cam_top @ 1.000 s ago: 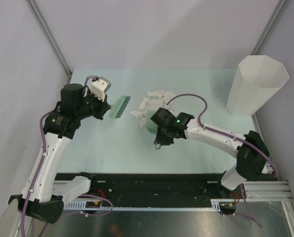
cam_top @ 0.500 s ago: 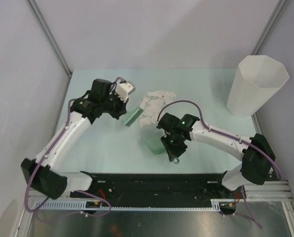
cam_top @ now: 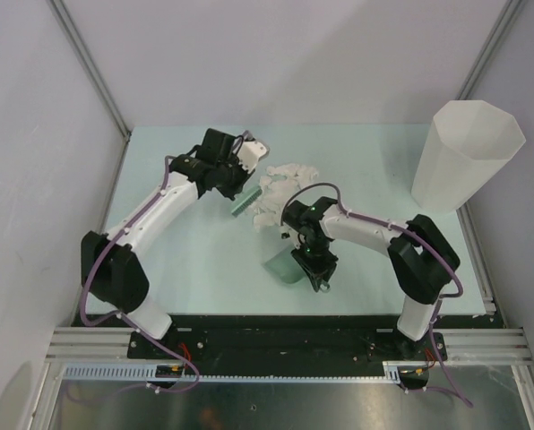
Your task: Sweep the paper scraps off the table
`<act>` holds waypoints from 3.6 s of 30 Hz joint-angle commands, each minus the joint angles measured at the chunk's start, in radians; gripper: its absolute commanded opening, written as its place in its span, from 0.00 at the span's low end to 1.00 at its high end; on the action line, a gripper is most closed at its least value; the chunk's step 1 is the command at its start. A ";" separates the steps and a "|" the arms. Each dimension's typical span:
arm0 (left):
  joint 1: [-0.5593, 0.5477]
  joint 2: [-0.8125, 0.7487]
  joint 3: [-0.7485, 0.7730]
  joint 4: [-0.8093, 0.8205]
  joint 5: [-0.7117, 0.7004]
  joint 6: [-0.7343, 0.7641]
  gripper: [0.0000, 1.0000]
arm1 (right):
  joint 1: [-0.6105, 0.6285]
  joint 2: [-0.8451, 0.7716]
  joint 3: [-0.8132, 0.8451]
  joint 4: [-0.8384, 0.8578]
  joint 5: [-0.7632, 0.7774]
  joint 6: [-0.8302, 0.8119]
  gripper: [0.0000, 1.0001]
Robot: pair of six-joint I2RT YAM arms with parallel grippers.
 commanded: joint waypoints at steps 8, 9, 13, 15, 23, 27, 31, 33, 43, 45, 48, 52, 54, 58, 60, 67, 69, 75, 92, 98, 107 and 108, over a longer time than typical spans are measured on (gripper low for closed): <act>-0.024 -0.021 -0.085 0.015 0.377 0.008 0.00 | -0.015 0.109 0.158 0.022 0.002 -0.100 0.00; -0.024 -0.035 -0.103 0.012 0.400 0.014 0.00 | -0.024 0.119 0.166 0.024 0.002 -0.129 0.00; -0.024 -0.126 -0.151 -0.012 0.489 0.042 0.00 | -0.044 0.107 0.177 0.052 -0.008 -0.138 0.00; -0.023 -0.179 -0.174 -0.037 0.544 0.060 0.00 | -0.051 0.097 0.178 0.068 -0.015 -0.140 0.00; 0.005 -0.224 -0.099 -0.115 0.471 0.012 0.00 | -0.050 0.055 0.178 0.070 -0.021 -0.143 0.00; 0.081 -0.223 -0.036 -0.123 0.410 -0.035 0.00 | -0.045 0.037 0.175 0.056 -0.012 -0.145 0.00; 0.137 -0.209 0.004 -0.123 0.387 -0.044 0.00 | -0.042 0.003 0.177 0.052 -0.001 -0.146 0.00; 0.144 -0.203 0.016 -0.123 0.362 -0.048 0.00 | -0.042 -0.012 0.175 0.041 0.004 -0.146 0.00; 0.184 -0.238 0.044 -0.123 0.250 -0.047 0.00 | -0.104 -0.167 0.296 -0.099 0.111 -0.137 0.00; 0.189 -0.247 0.050 -0.123 0.241 -0.045 0.00 | -0.155 -0.173 0.357 -0.157 0.131 -0.138 0.00; 0.190 -0.255 0.044 -0.123 0.230 -0.053 0.00 | -0.246 -0.173 0.492 -0.209 0.178 -0.154 0.00; 0.192 -0.261 0.028 -0.123 0.230 -0.062 0.00 | -0.393 -0.149 0.666 -0.246 0.235 -0.174 0.00; 0.193 -0.266 0.022 -0.123 0.233 -0.067 0.00 | -0.459 -0.141 0.747 -0.240 0.244 -0.181 0.00; 0.192 -0.275 0.005 -0.123 0.239 -0.073 0.00 | -0.651 -0.103 0.887 -0.228 0.327 -0.183 0.00; 0.192 -0.278 0.001 -0.121 0.245 -0.078 0.00 | -0.715 -0.089 0.951 -0.211 0.344 -0.180 0.00; 0.192 -0.259 -0.016 -0.123 0.275 -0.070 0.00 | -0.892 -0.083 0.990 -0.094 0.591 -0.250 0.00; 0.192 -0.249 -0.016 -0.123 0.281 -0.068 0.00 | -0.944 -0.084 0.977 -0.067 0.646 -0.269 0.00; 0.192 -0.236 -0.009 -0.123 0.304 -0.071 0.00 | -0.969 -0.144 0.794 0.232 0.924 -0.531 0.00; 0.192 -0.292 -0.039 -0.123 0.299 -0.053 0.00 | -1.001 -0.347 0.355 0.871 0.886 -1.520 0.00; 0.192 -0.284 -0.030 -0.123 0.325 -0.053 0.00 | -1.056 -0.379 0.257 0.904 0.817 -1.606 0.00; 0.192 -0.290 -0.028 -0.123 0.334 -0.042 0.00 | -1.068 -0.408 0.056 1.293 0.678 -1.909 0.00; 0.192 -0.292 -0.028 -0.123 0.338 -0.042 0.00 | -1.079 -0.411 0.042 1.362 0.659 -1.947 0.00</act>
